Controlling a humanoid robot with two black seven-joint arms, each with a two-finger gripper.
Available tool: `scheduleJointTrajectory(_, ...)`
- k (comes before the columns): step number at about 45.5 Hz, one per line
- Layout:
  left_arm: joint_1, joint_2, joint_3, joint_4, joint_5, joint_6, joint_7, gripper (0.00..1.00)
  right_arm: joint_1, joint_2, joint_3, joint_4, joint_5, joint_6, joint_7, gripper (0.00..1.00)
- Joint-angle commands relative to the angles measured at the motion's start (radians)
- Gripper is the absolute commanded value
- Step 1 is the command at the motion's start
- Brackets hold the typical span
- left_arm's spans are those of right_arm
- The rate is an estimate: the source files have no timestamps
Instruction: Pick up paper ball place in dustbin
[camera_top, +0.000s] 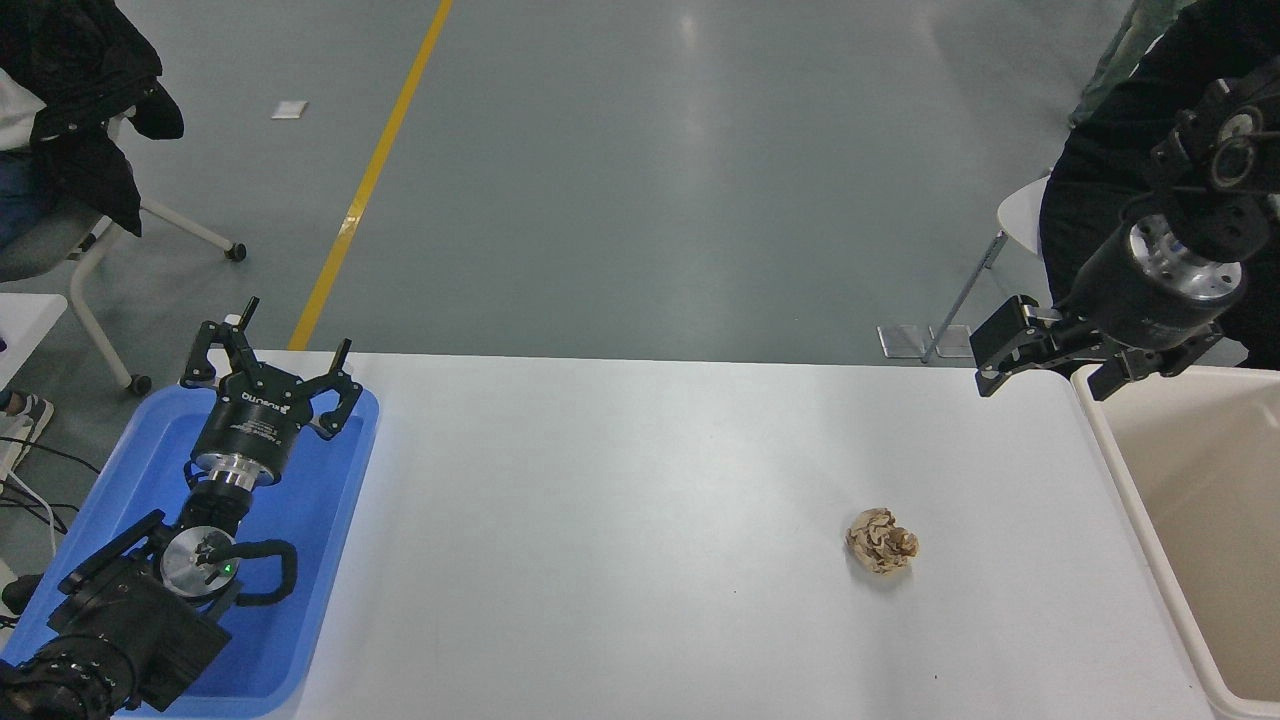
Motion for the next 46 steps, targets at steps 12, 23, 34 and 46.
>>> scheduleJointTrajectory(12, 0.0, 0.0, 0.0, 0.0, 0.0, 0.0, -0.001, 1.0, 0.002, 0.012, 0.006, -0.002, -0.006, 0.0, 0.0, 1.0)
scheduleJointTrajectory(23, 0.0, 0.0, 0.0, 0.0, 0.0, 0.0, -0.001, 1.0, 0.0, 0.014, 0.007, -0.004, -0.006, 0.0, 0.0, 1.0)
scheduleJointTrajectory(34, 0.0, 0.0, 0.0, 0.0, 0.0, 0.0, -0.001, 1.0, -0.01, 0.023, 0.007, -0.007, -0.006, 0.0, 0.0, 1.0)
scheduleJointTrajectory(46, 0.0, 0.0, 0.0, 0.0, 0.0, 0.0, -0.001, 1.0, -0.04, 0.058, 0.043, -0.007, -0.006, 0.0, 0.0, 1.0)
